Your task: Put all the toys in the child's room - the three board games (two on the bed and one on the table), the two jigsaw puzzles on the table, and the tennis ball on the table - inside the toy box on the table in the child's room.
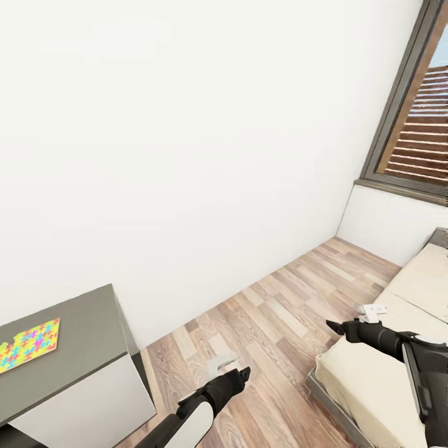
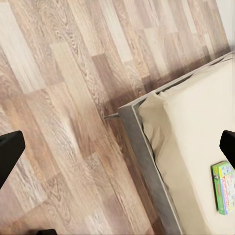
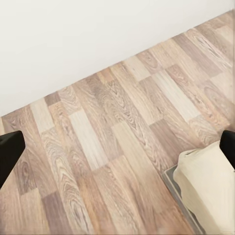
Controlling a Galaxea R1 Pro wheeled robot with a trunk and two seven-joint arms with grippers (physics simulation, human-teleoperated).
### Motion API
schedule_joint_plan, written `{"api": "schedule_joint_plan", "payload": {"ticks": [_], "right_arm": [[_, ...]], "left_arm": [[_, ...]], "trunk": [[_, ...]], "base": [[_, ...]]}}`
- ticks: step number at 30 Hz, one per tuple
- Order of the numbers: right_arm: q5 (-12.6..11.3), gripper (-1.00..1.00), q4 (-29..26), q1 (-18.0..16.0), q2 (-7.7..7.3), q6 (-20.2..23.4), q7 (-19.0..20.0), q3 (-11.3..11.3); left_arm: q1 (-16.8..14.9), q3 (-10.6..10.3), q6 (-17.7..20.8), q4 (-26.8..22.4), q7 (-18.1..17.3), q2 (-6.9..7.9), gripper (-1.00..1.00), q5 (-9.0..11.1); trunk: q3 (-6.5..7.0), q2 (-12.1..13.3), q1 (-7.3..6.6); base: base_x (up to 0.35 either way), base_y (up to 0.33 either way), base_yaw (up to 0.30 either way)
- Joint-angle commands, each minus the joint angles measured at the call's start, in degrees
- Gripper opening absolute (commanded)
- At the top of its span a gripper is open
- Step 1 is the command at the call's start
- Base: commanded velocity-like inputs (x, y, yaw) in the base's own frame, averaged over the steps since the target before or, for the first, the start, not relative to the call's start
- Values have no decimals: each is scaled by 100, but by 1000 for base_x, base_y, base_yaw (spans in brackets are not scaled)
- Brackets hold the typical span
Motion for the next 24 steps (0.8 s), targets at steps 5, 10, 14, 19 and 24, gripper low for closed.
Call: {"api": "schedule_joint_plan", "payload": {"ticks": [5,10,14,19,24], "right_arm": [[61,100,56,-8,1,10,57,2],[64,100,74,-8,1,6,53,-3],[65,100,336,-15,-7,-66,43,-8],[46,100,921,-73,-77,-378,1,-61],[-23,100,1304,-79,-217,-411,-1045,-67]], "left_arm": [[-6,-5,9,-9,41,3,100,34],[-6,-1,13,-6,41,3,100,36],[-6,5,22,-4,45,3,100,33],[-6,8,31,-4,56,3,100,18],[-6,-11,12,-4,58,9,100,-9]], "trunk": [[30,-13,4],[63,-13,4],[71,-13,4],[74,-13,4],[74,-13,4]], "base": [[-52,0,-135],[-137,-56,-99],[-213,-149,-30],[-238,-187,-8],[-137,-225,-107]]}}
